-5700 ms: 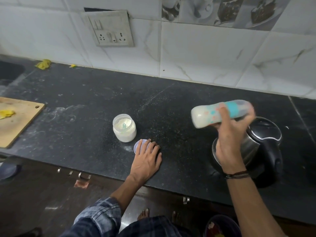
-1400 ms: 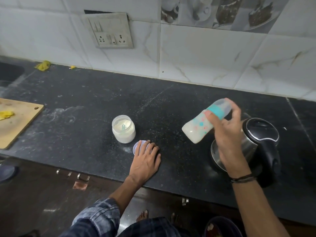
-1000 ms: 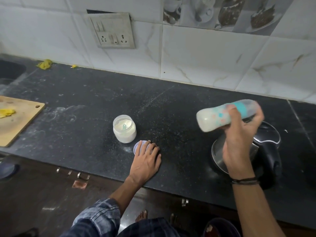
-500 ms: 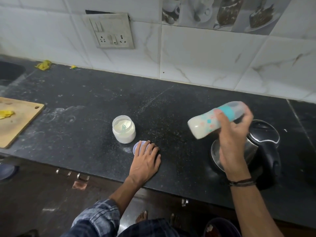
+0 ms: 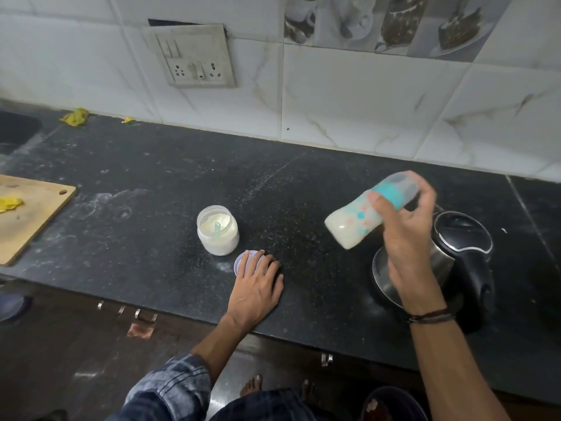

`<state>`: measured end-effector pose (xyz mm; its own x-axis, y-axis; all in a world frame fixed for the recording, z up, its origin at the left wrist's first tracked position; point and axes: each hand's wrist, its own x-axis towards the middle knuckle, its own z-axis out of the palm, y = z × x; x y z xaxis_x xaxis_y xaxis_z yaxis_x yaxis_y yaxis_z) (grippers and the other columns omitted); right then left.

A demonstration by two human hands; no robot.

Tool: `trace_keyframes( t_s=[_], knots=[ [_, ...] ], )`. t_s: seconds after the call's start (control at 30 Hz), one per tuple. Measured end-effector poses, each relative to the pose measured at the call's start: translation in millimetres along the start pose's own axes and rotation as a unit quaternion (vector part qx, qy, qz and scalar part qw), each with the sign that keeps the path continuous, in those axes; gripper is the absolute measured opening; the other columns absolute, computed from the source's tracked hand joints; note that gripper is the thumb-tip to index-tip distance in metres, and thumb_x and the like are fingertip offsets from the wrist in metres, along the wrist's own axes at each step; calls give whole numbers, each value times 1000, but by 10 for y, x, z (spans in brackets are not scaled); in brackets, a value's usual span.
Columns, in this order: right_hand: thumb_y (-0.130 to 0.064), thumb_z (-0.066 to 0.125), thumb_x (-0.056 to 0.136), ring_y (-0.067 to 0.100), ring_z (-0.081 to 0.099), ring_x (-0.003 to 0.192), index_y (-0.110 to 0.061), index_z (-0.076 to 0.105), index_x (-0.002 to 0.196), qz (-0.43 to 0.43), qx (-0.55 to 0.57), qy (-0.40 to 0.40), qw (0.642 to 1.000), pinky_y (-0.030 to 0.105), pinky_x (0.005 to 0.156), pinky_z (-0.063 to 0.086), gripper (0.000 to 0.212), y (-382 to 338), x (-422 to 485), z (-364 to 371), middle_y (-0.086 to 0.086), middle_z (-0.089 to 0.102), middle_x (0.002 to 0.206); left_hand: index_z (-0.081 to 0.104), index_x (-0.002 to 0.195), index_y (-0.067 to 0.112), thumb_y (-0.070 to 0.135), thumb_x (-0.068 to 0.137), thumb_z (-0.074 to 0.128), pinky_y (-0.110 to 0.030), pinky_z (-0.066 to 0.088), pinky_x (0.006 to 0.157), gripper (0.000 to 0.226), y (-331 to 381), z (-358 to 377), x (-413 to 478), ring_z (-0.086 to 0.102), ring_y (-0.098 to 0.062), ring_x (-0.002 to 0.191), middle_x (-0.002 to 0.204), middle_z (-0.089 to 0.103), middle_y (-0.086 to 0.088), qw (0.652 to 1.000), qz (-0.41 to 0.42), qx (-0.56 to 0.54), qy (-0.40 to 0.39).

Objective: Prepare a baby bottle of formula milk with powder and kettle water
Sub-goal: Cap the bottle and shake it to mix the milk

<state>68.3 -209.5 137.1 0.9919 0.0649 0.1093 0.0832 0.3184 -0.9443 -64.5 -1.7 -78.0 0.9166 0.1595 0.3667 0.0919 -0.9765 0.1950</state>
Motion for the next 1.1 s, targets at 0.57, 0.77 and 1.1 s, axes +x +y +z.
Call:
trace_keyframes(
  t_s=[0.57, 0.77, 1.1],
  knots=[
    [-16, 82, 84, 9, 75, 91, -23, 46, 137, -29, 7, 49, 998, 26, 68, 60, 65, 25, 11, -51, -16, 77, 99, 67, 119, 19, 39, 104, 49, -52, 25, 126, 31, -4, 21, 2, 53, -29, 133, 125, 62, -1, 1000, 4, 6, 3],
    [-10, 81, 88, 9, 76, 87, -35, 52, 129, -13, -70, -3, 997, 23, 65, 59, 57, 70, -9, -30, -10, 76, 100, 66, 120, 18, 38, 104, 49, -49, 20, 126, 30, -22, 27, -12, 52, -29, 132, 125, 62, -1, 1000, 12, 3, 15],
    [-19, 84, 84, 14, 76, 94, -29, 48, 132, -38, 3, 43, 998, 28, 68, 60, 61, 16, 14, -11, -8, 75, 109, 68, 118, 17, 37, 103, 52, -51, 26, 124, 30, 4, 15, 1, 53, -29, 131, 124, 64, -1, 1000, 9, 4, 19]
  ],
)
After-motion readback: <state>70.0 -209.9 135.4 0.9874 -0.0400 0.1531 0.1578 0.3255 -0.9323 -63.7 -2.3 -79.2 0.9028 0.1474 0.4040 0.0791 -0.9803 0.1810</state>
